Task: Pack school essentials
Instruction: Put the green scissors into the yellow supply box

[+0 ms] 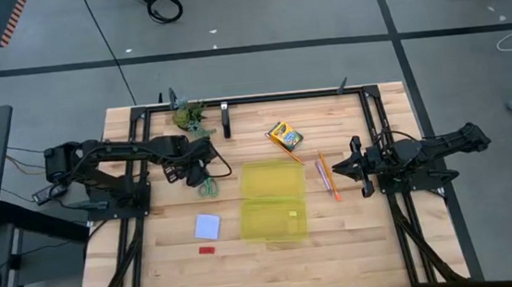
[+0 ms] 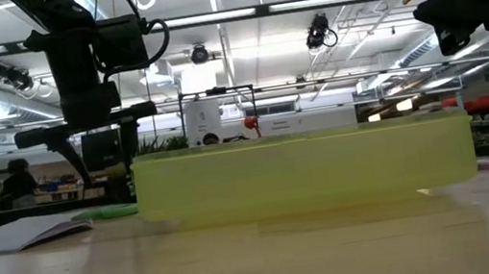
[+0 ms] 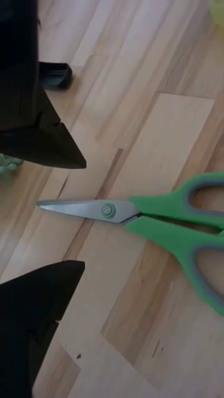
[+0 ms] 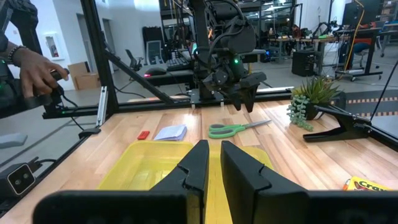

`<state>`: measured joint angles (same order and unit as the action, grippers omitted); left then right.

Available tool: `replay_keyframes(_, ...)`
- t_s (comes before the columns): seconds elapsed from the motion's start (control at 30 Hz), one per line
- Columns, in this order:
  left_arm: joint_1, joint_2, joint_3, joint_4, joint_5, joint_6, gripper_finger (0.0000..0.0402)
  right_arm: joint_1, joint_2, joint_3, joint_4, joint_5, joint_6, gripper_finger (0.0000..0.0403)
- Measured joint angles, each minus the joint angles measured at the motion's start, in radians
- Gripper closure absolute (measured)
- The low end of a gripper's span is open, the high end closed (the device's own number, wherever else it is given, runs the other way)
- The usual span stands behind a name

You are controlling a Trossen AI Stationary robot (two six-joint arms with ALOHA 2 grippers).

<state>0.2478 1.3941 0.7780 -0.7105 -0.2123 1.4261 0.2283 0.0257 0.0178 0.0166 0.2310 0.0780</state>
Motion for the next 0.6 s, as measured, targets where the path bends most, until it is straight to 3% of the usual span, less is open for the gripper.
replay_keyframes(0.6, 0.005, 0.000, 0.000, -0.057, -0.005, 0.010, 0.0139, 0.000, 0.000, 0.000, 0.000, 0.000, 0.000, 0.0352)
